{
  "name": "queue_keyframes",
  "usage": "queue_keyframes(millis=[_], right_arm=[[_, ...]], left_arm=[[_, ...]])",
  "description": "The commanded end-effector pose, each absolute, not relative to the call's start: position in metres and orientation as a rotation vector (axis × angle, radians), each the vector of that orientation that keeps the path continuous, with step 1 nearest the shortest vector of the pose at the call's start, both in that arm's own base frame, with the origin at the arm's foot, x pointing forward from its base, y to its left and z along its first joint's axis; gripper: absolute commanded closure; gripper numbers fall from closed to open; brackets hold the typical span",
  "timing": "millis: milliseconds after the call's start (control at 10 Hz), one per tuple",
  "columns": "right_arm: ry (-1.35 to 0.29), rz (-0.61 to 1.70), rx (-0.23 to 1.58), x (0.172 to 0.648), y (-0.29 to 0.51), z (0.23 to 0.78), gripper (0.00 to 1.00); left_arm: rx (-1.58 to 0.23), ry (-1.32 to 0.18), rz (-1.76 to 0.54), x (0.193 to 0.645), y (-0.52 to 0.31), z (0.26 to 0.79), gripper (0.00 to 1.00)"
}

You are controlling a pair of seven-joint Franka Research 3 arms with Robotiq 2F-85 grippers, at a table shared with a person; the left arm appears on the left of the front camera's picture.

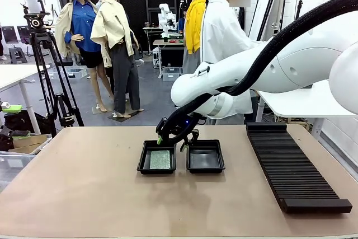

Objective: Inspect and transfer BCBs to ESD trays.
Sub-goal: Pick up the ESD tray and place it on the left side of the table.

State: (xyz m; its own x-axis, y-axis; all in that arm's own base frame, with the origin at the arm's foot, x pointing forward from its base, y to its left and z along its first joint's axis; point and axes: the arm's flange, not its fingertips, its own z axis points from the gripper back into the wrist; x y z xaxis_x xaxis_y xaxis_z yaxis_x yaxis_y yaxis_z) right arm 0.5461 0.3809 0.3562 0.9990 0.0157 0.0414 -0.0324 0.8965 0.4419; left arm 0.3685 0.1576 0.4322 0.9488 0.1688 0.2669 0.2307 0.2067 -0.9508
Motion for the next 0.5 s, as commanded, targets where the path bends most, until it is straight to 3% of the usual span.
queue_keyframes(millis=[0,400], right_arm=[[-0.048,0.021,0.462,0.5465,0.3811,0.3554,0.0],[-0.048,0.021,0.462,0.5465,0.3811,0.3554,0.0]], left_arm=[[-1.368,-0.349,-0.044,0.3678,0.1576,0.4341,0.0],[-1.368,-0.349,-0.044,0.3678,0.1576,0.4341,0.0]])
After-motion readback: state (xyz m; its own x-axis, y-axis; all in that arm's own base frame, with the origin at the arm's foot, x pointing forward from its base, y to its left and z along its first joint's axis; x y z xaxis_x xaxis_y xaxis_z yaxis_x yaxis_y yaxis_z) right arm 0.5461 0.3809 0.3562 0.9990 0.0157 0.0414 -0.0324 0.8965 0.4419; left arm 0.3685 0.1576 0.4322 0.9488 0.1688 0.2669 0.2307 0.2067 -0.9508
